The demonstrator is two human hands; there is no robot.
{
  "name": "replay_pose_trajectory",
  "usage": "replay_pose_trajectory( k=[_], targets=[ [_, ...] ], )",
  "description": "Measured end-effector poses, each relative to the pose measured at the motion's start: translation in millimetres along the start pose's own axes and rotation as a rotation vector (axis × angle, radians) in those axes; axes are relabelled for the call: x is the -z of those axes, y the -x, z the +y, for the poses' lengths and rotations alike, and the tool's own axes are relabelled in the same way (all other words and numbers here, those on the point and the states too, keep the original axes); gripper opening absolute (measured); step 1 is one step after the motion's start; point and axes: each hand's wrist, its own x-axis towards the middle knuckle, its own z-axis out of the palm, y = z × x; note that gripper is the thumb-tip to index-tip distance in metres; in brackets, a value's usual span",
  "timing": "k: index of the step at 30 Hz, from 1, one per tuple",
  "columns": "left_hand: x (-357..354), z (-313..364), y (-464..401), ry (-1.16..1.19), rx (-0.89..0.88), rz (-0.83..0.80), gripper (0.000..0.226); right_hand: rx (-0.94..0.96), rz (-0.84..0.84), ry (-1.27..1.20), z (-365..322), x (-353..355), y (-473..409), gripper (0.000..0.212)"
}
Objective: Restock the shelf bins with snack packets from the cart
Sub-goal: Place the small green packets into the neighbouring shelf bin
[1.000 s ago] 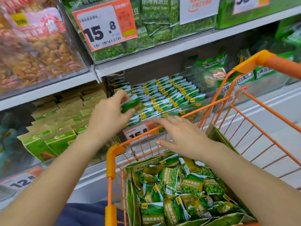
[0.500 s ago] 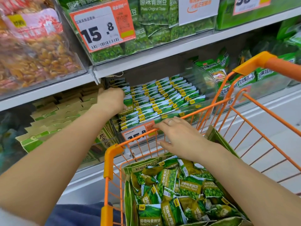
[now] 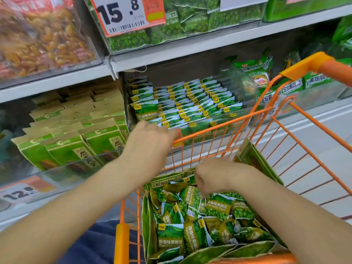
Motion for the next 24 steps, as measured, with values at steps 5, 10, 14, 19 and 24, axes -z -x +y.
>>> replay_pose_trajectory(
  k=[5,10,14,19,24],
  targets=[
    [-39.8,37.5,47.9,0.254,0.020,-0.420,0.025,-0.038,-0.558,0.382,-12.5,-45.7,-17.3,0.054],
    [-47.0,30.8,48.5,0.582,0.075,-0.490,0.025,0.029,-0.402,0.328,-10.5,-43.7,-11.9,0.034],
    [-47.8,23.7,43.0,0.888,0.299,-0.388,0.020,0.007,-0.124,-0.266,11.9,-7.8,-0.2,0.010],
    [-40.3,23.8,40.9,1.388,0.272,-0.445,0.033,0.147,0.086,-0.637,15.9,16.0,17.4,0.011],
    [-28.3,21.9,41.1,1.514,0.433,-0.397,0.042,0.152,0.247,-0.809,14.2,19.8,14.8,0.009]
  ],
)
